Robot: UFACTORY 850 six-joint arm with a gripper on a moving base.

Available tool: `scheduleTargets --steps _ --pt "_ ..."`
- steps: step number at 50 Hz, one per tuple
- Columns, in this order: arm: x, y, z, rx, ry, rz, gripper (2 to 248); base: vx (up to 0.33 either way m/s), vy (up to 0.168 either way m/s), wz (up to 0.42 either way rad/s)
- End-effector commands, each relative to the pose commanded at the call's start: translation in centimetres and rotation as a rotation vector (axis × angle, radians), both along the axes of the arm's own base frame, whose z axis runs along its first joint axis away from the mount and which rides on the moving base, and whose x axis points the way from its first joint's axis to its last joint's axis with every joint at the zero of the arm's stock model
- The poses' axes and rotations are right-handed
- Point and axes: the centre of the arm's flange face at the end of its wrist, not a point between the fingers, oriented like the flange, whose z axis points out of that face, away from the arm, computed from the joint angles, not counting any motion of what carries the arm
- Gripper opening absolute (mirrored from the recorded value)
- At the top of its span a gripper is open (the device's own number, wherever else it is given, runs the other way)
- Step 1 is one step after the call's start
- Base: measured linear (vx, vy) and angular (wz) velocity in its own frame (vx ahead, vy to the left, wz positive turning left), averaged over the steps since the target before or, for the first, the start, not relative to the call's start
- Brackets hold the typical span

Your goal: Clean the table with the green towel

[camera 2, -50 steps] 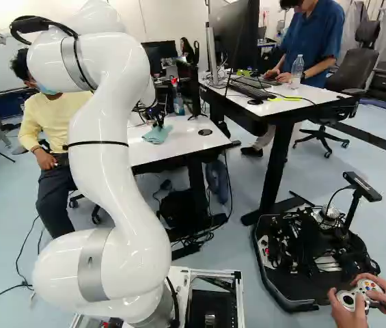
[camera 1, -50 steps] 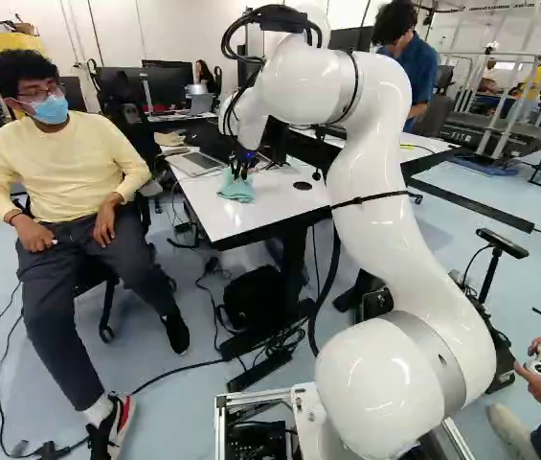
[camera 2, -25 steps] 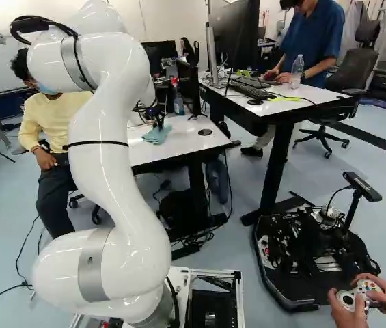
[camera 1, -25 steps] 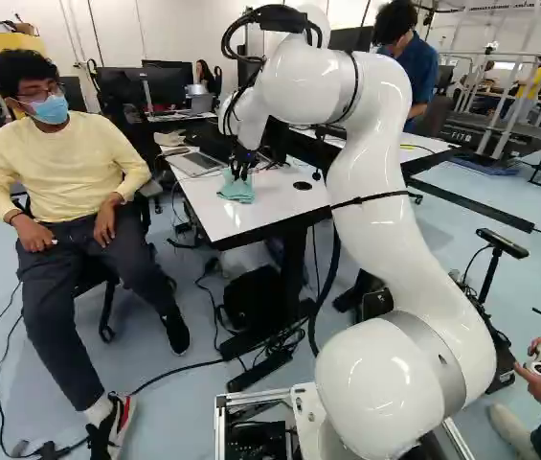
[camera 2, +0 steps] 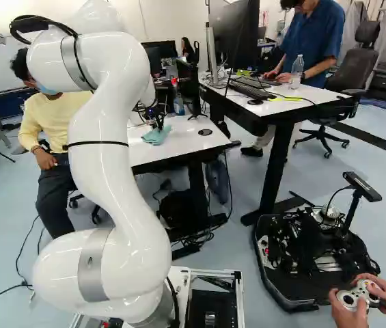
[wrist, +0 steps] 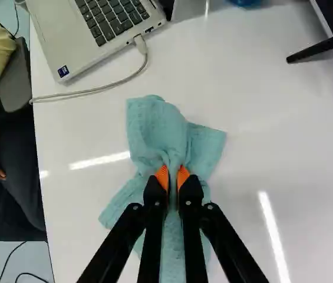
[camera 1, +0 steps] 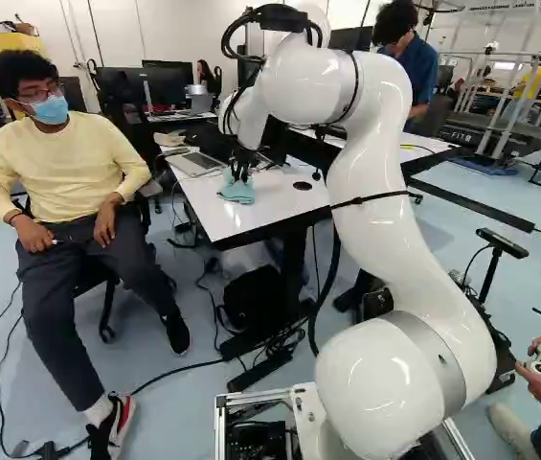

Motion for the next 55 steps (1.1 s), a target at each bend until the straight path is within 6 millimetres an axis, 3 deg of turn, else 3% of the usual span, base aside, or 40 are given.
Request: scheduleTargets --steps 10,27,40,55 --pt "-0.6 0.1 0.0 -0.001 0.006 0.003 39 0.0 0.0 0.0" --pt "-3.2 0.1 0.3 -0.007 0.032 0.012 39 0.0 0.0 0.0" --pt "-4.4 -1.9 0.4 -0.01 0.048 -0.013 39 0.0 0.0 0.0" --pt "-4.2 -4.7 0.4 -0.01 0.051 -0.056 39 0.0 0.0 0.0"
